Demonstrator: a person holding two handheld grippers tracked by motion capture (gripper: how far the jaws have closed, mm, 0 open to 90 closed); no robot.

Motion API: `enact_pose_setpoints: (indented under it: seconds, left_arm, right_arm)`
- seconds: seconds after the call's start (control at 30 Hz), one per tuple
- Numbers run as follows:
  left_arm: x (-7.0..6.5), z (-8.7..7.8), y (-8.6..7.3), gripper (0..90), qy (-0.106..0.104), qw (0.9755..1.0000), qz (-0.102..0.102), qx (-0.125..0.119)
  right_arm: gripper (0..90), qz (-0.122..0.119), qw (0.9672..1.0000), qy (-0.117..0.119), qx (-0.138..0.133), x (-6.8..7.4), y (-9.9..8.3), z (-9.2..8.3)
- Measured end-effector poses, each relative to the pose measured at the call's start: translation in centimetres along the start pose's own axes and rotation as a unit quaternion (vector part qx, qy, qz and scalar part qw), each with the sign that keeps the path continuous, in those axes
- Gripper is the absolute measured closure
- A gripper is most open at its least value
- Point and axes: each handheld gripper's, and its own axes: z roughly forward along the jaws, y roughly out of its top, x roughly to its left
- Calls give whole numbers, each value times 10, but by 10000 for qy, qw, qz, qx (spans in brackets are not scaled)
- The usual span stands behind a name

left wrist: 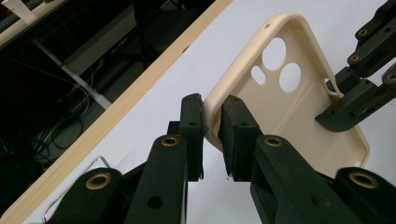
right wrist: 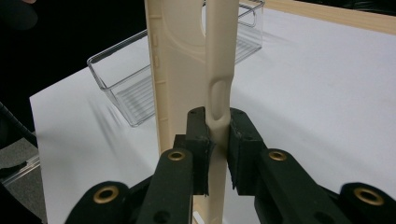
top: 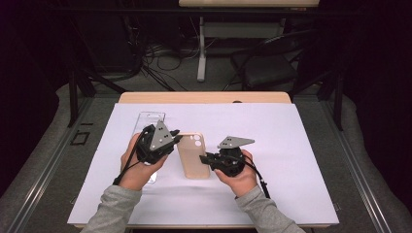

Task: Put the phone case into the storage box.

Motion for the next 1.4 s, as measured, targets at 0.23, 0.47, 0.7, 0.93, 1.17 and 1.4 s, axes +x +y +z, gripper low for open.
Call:
enact_pose_setpoints:
  seconds: [0.23, 0.47, 0.7, 0.93, 1.17, 1.4]
  left_arm:
    - [0, 0, 0, 798, -6, 10000, -43, 11]
    - [2, 0, -1, 798, -31, 10000, -91, 7]
    - [3, 2, -2, 798, -26, 9999, -129, 19]
    - [6, 2, -4, 798, 1, 9999, -150, 34]
    - [9, 2, -6, 798, 17, 9998, -180, 22]
    - [11, 2, -7, 798, 48, 9998, -208, 6]
  right_arm:
    - [797, 62, 10000, 29, -1, -1, 0, 0]
    - [780, 115, 9999, 64, -35, -2, 0, 0]
    - [734, 131, 9998, 89, -98, -1, 0, 0]
    - [699, 135, 9998, 92, -124, -3, 1, -1]
    - [639, 156, 9997, 75, -167, -4, 2, -2]
    - [552, 155, 9996, 41, -243, -5, 4, -4]
